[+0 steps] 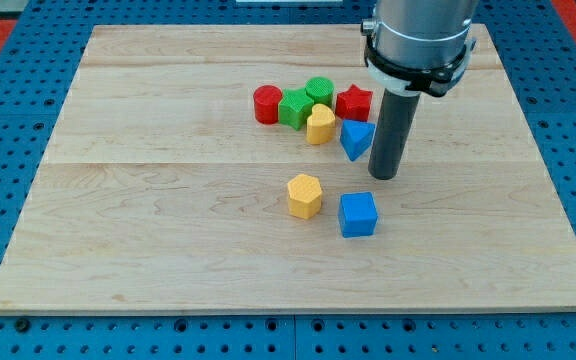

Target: Move the blue cube into the yellow hexagon

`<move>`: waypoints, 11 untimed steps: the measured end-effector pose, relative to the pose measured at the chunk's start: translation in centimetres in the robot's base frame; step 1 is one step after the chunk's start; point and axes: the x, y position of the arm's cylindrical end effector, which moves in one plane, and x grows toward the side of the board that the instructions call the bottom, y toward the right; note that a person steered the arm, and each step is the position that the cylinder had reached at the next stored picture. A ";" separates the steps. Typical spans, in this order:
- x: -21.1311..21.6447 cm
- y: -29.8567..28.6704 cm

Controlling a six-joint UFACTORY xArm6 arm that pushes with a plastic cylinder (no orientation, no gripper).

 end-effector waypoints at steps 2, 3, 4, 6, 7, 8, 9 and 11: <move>-4.1 -1.3; -1.9 1.5; 3.7 5.5; 8.4 -0.9; 6.4 -5.3; 4.2 -7.5; 2.7 -9.0; 2.7 -12.4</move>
